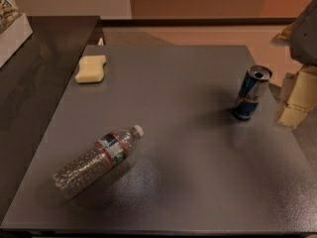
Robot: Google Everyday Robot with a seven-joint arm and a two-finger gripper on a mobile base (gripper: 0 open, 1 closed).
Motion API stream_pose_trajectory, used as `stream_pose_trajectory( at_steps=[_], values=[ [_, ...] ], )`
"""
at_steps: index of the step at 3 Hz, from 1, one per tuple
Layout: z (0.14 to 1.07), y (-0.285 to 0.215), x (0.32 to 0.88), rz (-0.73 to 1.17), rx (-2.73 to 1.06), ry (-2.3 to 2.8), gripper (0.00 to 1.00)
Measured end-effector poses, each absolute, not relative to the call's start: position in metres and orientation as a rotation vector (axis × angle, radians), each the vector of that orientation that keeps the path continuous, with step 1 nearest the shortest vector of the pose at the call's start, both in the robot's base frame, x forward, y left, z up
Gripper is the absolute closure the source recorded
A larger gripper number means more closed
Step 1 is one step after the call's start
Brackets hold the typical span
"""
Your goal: Place water bottle upright
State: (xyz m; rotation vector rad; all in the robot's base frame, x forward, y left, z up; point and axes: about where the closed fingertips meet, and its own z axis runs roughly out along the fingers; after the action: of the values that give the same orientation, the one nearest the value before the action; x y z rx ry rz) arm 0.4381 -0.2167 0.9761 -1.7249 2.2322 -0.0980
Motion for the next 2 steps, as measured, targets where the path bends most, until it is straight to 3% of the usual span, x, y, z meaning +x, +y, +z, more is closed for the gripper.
stream_pose_trajectory(
  at_steps=[2],
  values=[
    [0.977,-0.193,0.442,-0.091,-1.817,2.143,0.00]
  ],
)
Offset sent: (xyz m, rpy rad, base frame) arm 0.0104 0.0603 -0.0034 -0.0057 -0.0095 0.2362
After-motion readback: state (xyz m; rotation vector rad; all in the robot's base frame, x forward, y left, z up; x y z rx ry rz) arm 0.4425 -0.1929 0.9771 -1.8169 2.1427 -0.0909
